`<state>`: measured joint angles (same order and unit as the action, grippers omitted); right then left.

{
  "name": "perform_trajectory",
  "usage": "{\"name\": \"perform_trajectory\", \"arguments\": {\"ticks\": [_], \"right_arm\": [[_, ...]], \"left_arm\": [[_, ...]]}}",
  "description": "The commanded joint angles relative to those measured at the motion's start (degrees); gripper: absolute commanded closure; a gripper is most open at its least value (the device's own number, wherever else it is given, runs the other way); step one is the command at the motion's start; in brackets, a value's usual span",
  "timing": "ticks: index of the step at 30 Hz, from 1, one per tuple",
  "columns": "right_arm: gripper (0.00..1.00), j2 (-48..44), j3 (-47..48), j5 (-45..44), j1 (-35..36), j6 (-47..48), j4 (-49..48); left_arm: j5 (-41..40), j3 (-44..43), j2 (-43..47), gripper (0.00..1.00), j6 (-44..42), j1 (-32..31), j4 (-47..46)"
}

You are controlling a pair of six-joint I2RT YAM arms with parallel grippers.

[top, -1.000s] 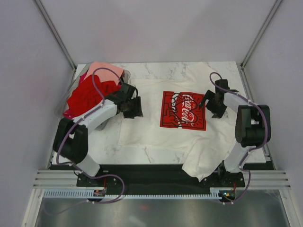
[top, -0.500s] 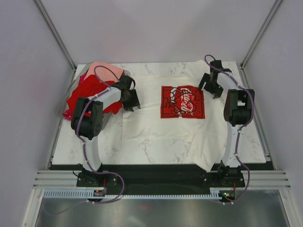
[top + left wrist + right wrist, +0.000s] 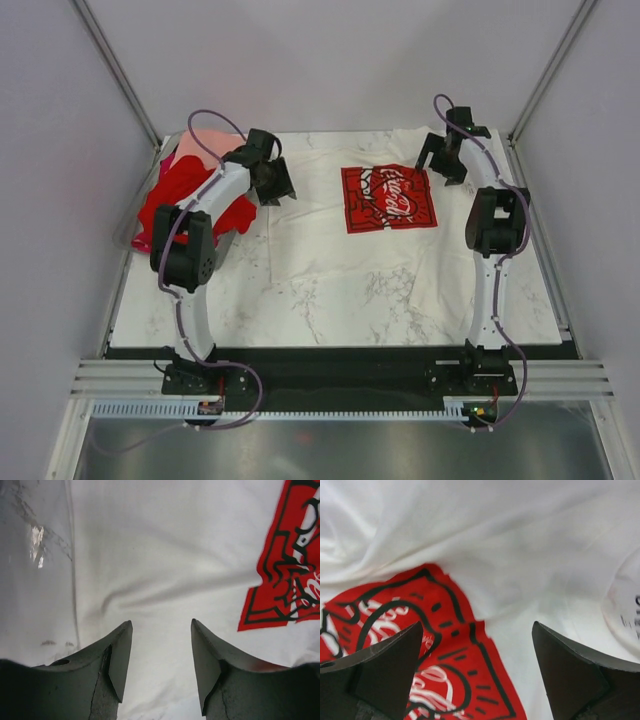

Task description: Fold and stack the t-shirts

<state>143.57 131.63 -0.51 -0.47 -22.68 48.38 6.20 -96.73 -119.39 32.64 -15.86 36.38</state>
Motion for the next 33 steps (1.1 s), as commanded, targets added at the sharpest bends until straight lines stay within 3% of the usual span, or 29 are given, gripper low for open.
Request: {"name": "perform_trajectory", "arguments": {"ticks": [1, 7, 8, 13, 16, 22, 33], "right_arm": [[0.02, -14.1, -3.8, 4.7, 0.1, 1.8, 0.4], [0.02, -39.1, -29.0, -8.0, 0.1, 0.2, 0.5], [0.02, -45.7, -37.8, -8.2, -0.1, -1.2, 0.2], [0.02, -64.9, -66.9, 2.2, -3.0, -4.1, -1.6], [0.02, -75.3, -78.9, 5.2, -3.5, -7.2, -3.2], [0.02, -90.1, -88.3, 6.0, -3.5, -10.2, -2.9], [0.02, -92.9, -89.3, -3.8, -3.5, -14.5, 2.9]], "left_arm": [[-4.0, 2.3, 13.7, 0.42, -2.8, -3.1, 3.3], [-10.9, 22.0, 33.2, 0.41, 1.0, -8.6, 4.7], [-10.9, 24.7, 35.3, 0.41, 2.8, -9.6, 4.8], [-11.8, 39.4, 47.3, 0.4, 8.5, -12.1, 4.7], [-12.1, 44.2, 48.1, 0.4, 9.7, -12.7, 4.7], [-12.4, 50.5, 47.6, 0.4, 12.4, -13.0, -1.0], [-13.2, 49.9, 31.3, 0.47, 17.0, -13.7, -7.1]]}}
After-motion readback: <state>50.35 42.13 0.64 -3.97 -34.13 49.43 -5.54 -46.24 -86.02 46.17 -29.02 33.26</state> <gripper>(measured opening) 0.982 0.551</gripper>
